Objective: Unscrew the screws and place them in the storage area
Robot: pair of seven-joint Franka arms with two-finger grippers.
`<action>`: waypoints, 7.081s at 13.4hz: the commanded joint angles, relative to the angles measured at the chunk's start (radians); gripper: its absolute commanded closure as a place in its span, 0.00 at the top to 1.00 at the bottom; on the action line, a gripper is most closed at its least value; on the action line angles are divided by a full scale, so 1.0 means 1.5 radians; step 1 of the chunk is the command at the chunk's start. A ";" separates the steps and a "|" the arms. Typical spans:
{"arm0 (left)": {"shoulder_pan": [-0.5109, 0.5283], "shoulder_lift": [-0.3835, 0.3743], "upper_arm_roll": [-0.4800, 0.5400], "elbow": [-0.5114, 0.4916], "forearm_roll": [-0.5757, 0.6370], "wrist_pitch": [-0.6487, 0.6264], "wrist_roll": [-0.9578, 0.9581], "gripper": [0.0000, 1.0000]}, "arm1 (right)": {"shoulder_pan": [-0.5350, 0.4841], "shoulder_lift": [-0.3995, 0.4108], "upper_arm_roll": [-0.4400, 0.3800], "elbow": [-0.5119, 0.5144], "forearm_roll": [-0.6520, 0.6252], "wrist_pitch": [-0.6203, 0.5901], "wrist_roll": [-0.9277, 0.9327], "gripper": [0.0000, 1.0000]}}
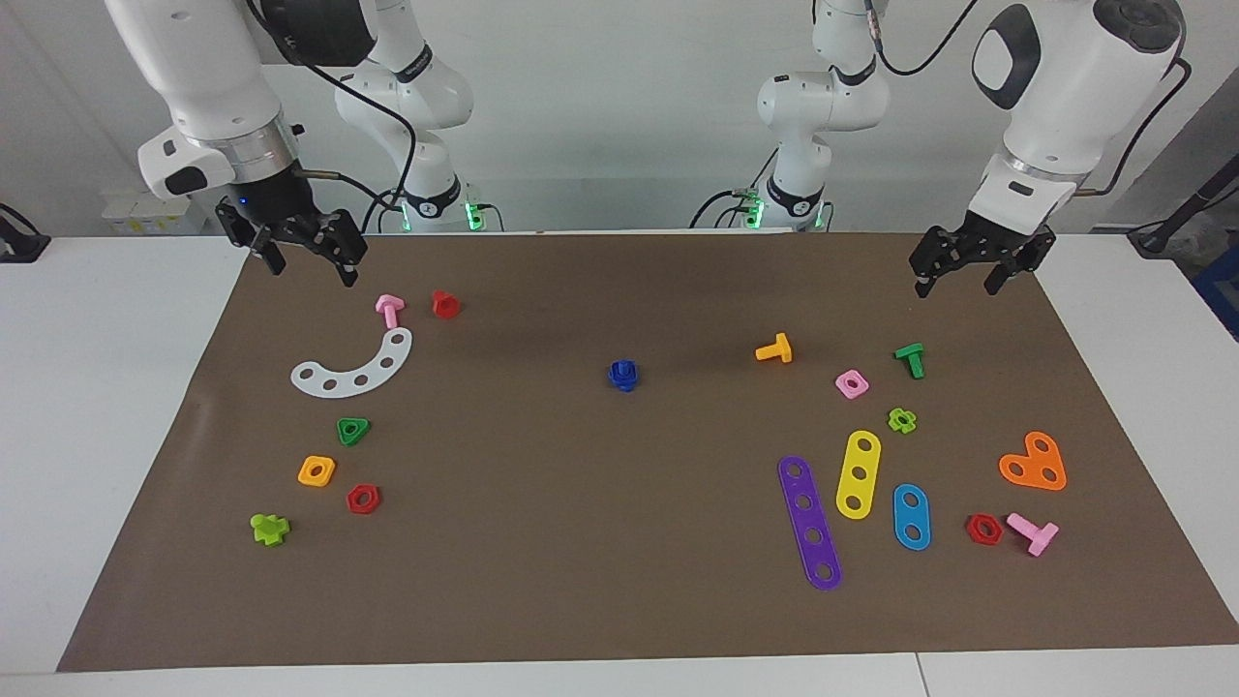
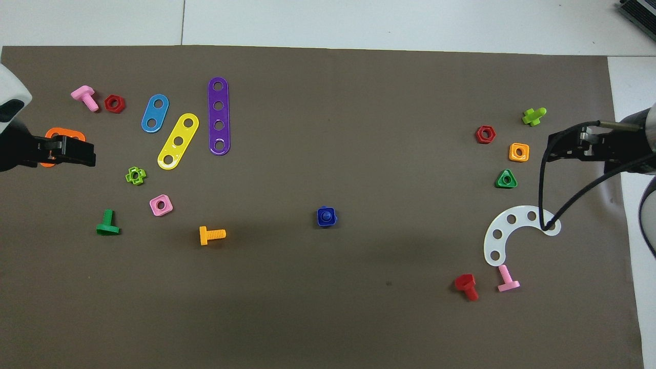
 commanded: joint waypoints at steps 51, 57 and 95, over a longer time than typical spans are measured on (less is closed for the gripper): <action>-0.267 0.357 -0.005 0.178 -0.048 0.063 -0.290 0.14 | -0.013 0.002 0.004 0.003 0.017 -0.009 -0.021 1.00; -0.152 0.323 -0.002 0.054 -0.042 0.088 -0.060 0.13 | 0.007 -0.030 0.012 -0.082 0.014 0.069 -0.016 0.93; 0.051 -0.024 -0.002 0.027 0.004 -0.053 0.044 1.00 | 0.411 0.258 0.012 -0.165 -0.081 0.432 0.475 0.00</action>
